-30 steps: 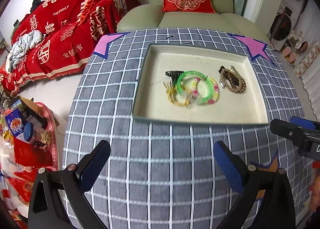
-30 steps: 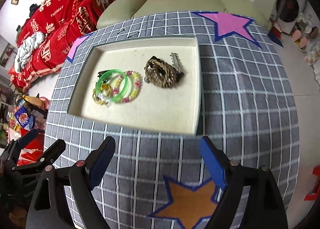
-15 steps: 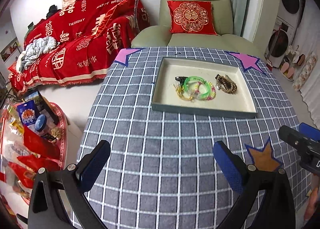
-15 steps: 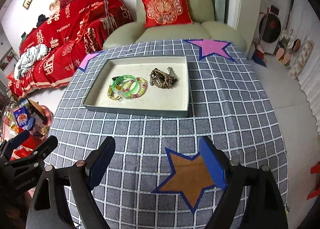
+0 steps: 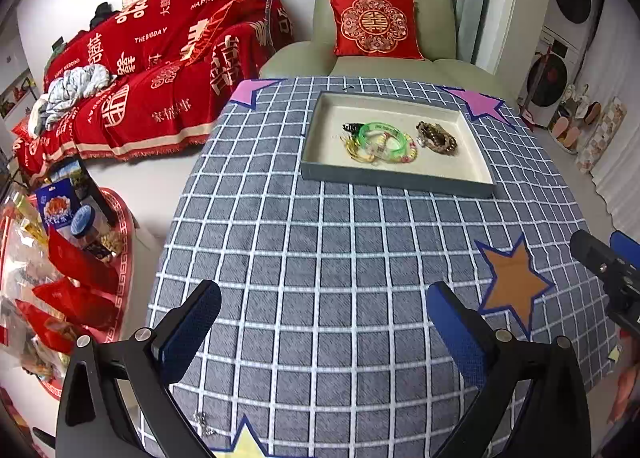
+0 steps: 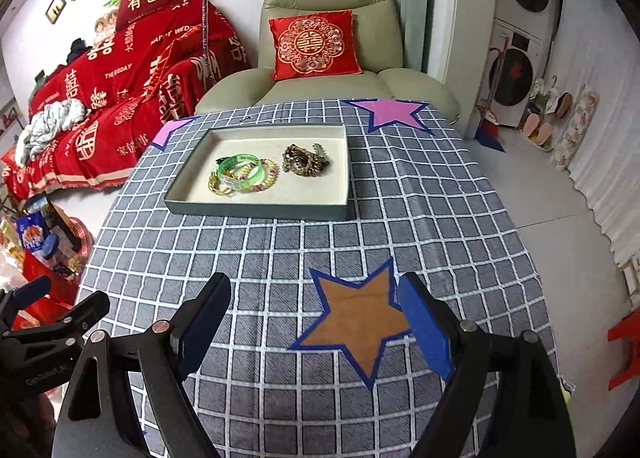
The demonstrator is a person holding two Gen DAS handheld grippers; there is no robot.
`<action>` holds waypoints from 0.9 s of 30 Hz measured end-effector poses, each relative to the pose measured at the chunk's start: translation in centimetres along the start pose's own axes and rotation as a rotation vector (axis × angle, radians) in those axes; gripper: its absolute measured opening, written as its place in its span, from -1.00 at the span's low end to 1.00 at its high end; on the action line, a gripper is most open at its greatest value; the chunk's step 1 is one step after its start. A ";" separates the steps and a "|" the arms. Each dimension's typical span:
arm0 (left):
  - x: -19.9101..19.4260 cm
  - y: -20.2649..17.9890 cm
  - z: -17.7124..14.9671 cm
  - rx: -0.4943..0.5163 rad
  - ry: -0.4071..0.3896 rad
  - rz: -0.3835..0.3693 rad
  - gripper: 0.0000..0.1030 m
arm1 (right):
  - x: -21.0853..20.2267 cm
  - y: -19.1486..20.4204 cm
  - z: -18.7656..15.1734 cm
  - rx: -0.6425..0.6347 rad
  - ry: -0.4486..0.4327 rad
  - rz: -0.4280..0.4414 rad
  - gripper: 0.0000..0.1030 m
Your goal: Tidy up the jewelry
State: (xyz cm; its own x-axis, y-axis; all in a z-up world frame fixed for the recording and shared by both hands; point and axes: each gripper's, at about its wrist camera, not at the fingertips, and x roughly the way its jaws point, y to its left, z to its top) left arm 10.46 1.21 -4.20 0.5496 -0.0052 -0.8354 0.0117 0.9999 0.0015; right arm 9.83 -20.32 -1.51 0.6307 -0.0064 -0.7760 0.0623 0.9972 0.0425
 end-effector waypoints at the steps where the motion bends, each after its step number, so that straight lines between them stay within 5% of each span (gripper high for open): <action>1: 0.0 0.0 -0.1 0.000 0.004 -0.005 1.00 | -0.2 0.0 -0.3 0.004 0.001 -0.006 0.70; 27: -1.4 -0.5 -0.3 0.028 -0.003 0.012 1.00 | -1.7 -0.1 -1.1 0.011 -0.010 -0.037 0.70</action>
State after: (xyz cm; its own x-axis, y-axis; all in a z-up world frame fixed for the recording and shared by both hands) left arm 9.42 0.76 -3.17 0.5526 0.0066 -0.8334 0.0283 0.9992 0.0266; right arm 7.87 -20.37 -0.87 0.6354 -0.0445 -0.7709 0.0946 0.9953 0.0206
